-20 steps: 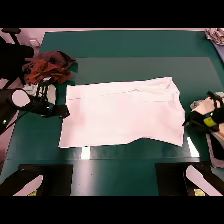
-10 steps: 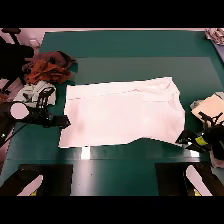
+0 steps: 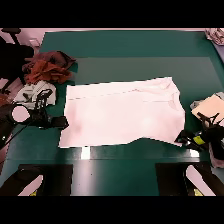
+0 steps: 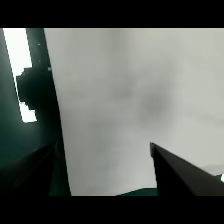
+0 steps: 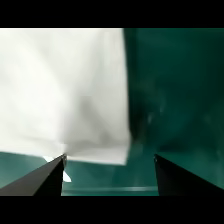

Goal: Fold the shirts.

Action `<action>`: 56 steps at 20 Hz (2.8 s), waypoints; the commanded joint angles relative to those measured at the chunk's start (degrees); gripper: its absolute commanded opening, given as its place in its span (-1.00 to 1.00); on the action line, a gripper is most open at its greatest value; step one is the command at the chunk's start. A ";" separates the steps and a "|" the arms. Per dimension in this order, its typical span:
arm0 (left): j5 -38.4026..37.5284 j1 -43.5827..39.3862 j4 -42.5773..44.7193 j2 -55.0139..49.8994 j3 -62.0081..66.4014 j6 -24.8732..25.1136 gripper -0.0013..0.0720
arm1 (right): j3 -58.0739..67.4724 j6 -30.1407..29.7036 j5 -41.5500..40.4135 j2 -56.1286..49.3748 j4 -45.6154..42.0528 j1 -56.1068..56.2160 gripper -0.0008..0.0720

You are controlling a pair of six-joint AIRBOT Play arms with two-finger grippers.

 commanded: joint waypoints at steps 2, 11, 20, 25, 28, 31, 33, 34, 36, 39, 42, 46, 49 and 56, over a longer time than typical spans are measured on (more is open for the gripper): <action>-0.13 0.04 1.03 0.07 -0.04 -1.55 0.89 | 1.79 -0.98 -5.01 -0.55 5.38 0.00 0.73; -0.79 0.04 1.09 0.09 -4.31 -1.97 0.89 | 2.12 -0.98 -6.05 -0.55 6.36 0.04 -0.14; -4.02 9.16 -0.79 0.20 -4.35 0.90 0.89 | 2.12 -0.98 -5.60 -0.55 6.34 0.04 -0.77; -7.41 10.93 -8.07 0.20 -7.98 6.86 0.89 | 2.12 -0.98 -5.60 -0.55 6.38 0.04 -0.76; -7.61 10.93 -8.72 0.20 -11.37 7.58 0.89 | 2.12 -0.98 -5.60 -0.55 6.36 0.02 -0.76; -5.03 10.93 -9.73 0.17 -12.96 8.74 0.88 | 2.12 -0.98 -5.55 -0.55 6.43 0.04 -0.76; -3.43 10.93 -9.70 0.17 -12.96 8.68 0.86 | 2.12 -1.01 -4.98 -0.52 6.38 0.04 -0.76; -3.08 10.93 -9.99 0.17 -12.96 8.70 0.61 | 2.12 -0.98 -4.79 -0.52 6.45 0.04 -0.76; -1.44 10.93 -10.84 0.17 -12.96 8.70 0.31 | 2.12 -1.01 -4.52 -0.52 6.45 0.04 -0.76; 2.01 10.93 -14.38 0.17 -12.96 8.68 0.22 | 2.12 -1.01 -3.74 -0.50 6.49 0.04 -0.77; 1.64 10.93 -17.16 0.17 -12.55 8.76 -0.86 | 2.12 -1.01 -2.58 -0.50 6.51 0.04 -0.90; -3.82 10.93 -19.82 0.17 -4.13 7.17 -0.89 | 3.63 -3.26 1.60 -0.44 11.15 0.04 -0.90; -10.16 10.93 -17.92 0.20 4.26 5.46 -0.89 | 7.91 -3.82 3.98 3.13 13.07 0.85 -0.90; -6.99 10.93 -10.54 0.20 13.88 -3.96 -0.90 | 21.62 -2.51 3.74 8.28 15.12 4.15 -0.90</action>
